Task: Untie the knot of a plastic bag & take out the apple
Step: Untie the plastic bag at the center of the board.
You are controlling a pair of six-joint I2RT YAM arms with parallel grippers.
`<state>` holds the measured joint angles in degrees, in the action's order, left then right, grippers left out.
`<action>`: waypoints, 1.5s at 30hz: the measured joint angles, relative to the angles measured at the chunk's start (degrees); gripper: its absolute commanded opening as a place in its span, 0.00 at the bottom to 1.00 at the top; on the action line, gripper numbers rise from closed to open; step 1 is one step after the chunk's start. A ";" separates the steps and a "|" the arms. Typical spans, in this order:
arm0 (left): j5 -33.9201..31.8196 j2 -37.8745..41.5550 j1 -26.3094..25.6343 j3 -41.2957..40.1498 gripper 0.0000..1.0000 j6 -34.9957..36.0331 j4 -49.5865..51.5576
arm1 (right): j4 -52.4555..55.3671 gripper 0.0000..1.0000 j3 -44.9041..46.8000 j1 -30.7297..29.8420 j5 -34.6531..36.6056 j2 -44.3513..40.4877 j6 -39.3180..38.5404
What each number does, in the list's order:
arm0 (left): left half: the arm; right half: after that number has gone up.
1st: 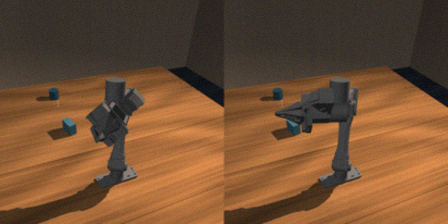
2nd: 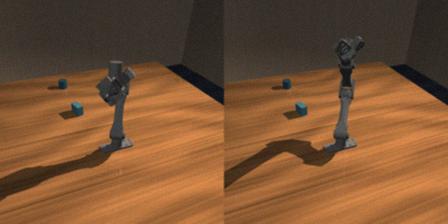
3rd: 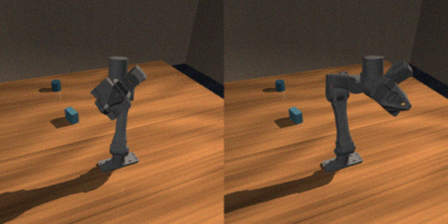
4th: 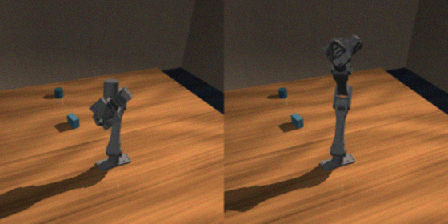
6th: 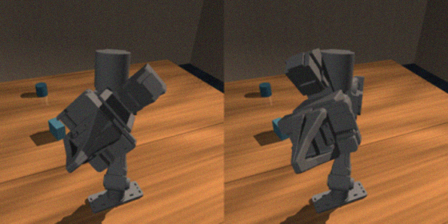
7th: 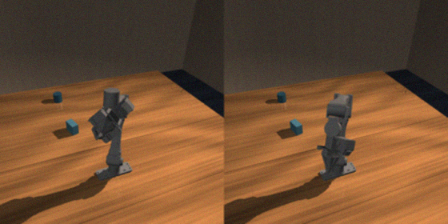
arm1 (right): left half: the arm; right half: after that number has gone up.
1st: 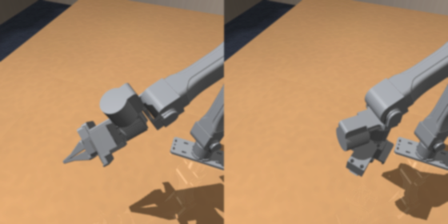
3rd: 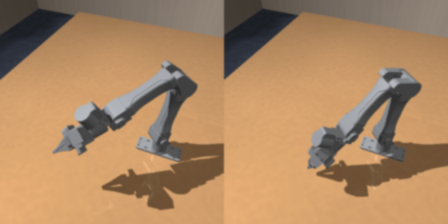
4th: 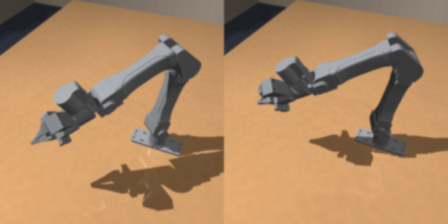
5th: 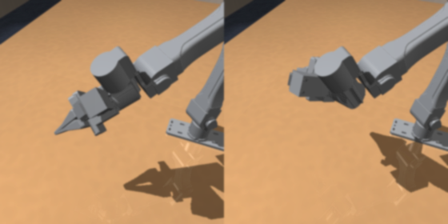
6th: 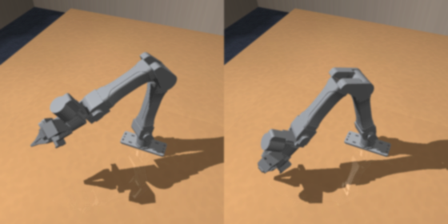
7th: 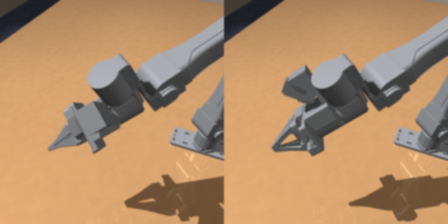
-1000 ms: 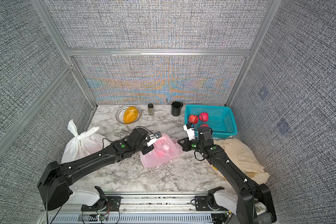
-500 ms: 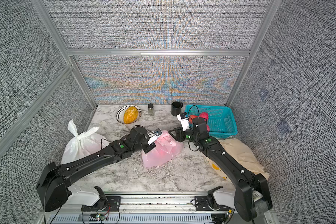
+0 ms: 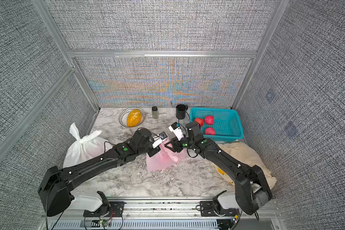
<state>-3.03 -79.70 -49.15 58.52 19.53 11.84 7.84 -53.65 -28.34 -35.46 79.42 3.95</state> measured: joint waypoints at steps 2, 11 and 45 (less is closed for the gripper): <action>-0.39 0.00 -0.02 0.02 0.04 0.00 0.00 | 0.70 0.12 0.85 -0.07 0.96 -0.55 0.07; 6.45 2.51 1.84 -5.51 0.00 -2.21 -9.42 | -8.04 0.00 11.72 3.34 0.63 -12.79 5.38; 11.65 -8.66 2.82 9.64 0.72 -29.33 3.19 | -22.91 0.00 23.67 -4.87 24.72 -21.51 18.56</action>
<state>8.62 -88.36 -46.33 68.16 -9.80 15.03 -15.07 -29.98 -33.21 -10.74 57.91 22.50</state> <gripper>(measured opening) 0.724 0.055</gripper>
